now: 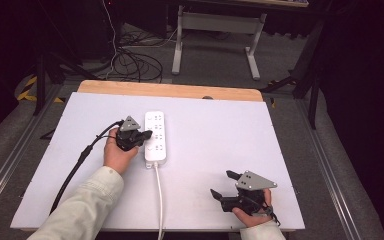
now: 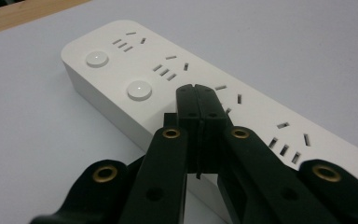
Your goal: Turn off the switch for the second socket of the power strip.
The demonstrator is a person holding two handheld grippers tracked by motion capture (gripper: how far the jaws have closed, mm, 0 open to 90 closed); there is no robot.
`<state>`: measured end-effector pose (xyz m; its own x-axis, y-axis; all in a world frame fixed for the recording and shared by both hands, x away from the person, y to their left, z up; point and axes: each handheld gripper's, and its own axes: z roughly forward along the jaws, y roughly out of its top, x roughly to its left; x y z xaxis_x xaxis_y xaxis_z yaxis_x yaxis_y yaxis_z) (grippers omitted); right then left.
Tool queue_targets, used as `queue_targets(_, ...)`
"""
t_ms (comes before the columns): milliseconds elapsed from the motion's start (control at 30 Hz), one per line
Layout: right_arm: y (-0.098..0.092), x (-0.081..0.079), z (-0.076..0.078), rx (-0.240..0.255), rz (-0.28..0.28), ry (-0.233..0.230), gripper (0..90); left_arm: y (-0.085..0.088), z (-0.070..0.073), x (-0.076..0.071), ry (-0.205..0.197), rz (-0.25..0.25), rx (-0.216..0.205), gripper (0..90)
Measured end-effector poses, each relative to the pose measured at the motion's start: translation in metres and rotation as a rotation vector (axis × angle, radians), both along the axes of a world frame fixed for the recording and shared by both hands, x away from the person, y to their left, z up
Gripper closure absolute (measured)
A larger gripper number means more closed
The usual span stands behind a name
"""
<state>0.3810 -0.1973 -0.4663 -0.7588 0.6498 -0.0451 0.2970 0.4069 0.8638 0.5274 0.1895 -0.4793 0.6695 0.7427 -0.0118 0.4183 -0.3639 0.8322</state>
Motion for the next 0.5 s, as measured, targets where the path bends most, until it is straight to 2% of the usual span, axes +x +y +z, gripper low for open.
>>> queue_targets(333, 0.0002, -0.0001, -0.0002, -0.001, 0.001, 0.002, 19.8, -0.0021, -0.0011, -0.0009, 0.007, 0.007, -0.002, 90.0)
queue_targets(500, 0.0003, 0.0001, -0.0005, -0.003, 0.000, 0.003, 19.8, -0.0037, -0.0006, -0.0020, -0.006, 0.007, 0.022, 90.0)
